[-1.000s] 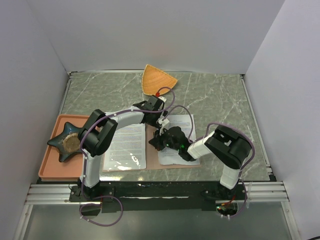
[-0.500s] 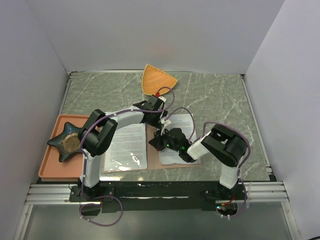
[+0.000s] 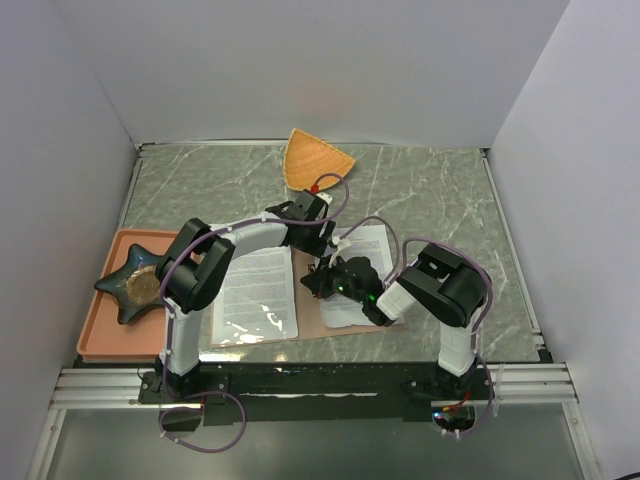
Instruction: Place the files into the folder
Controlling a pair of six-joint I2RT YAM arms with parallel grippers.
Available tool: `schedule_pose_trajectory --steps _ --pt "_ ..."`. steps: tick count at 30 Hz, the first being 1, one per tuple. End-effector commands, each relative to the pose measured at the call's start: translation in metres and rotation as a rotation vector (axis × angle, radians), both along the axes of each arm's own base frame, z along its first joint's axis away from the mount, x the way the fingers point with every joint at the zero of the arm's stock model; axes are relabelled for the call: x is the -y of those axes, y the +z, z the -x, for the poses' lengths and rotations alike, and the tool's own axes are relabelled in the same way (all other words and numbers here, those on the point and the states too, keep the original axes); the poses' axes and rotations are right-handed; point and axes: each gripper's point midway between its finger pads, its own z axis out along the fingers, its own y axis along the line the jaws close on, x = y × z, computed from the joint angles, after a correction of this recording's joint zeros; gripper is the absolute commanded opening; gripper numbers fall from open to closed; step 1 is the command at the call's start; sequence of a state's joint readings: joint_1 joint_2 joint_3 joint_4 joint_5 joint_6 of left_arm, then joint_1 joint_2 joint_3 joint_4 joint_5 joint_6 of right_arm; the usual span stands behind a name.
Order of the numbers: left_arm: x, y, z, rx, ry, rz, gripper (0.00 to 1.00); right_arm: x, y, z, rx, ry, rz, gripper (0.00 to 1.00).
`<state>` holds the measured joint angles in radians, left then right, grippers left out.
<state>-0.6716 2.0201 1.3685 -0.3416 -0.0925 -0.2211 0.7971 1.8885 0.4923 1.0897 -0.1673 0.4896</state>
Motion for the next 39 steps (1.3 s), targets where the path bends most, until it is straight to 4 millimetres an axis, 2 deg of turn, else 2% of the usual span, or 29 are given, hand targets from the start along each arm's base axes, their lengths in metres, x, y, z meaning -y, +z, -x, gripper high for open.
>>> schedule_pose_trajectory --steps 1,11,39 --pt "-0.044 -0.073 0.074 -0.337 -0.008 -0.159 0.80 0.070 -0.111 0.054 -0.295 -0.016 0.352 0.00" --pt "-0.042 -0.071 0.070 -0.331 -0.006 -0.152 0.80 0.069 -0.115 0.075 -0.342 0.026 0.399 0.00" --pt "-0.040 -0.069 0.069 -0.341 -0.008 -0.139 0.79 0.094 -0.130 0.085 -0.421 -0.076 0.473 0.00"
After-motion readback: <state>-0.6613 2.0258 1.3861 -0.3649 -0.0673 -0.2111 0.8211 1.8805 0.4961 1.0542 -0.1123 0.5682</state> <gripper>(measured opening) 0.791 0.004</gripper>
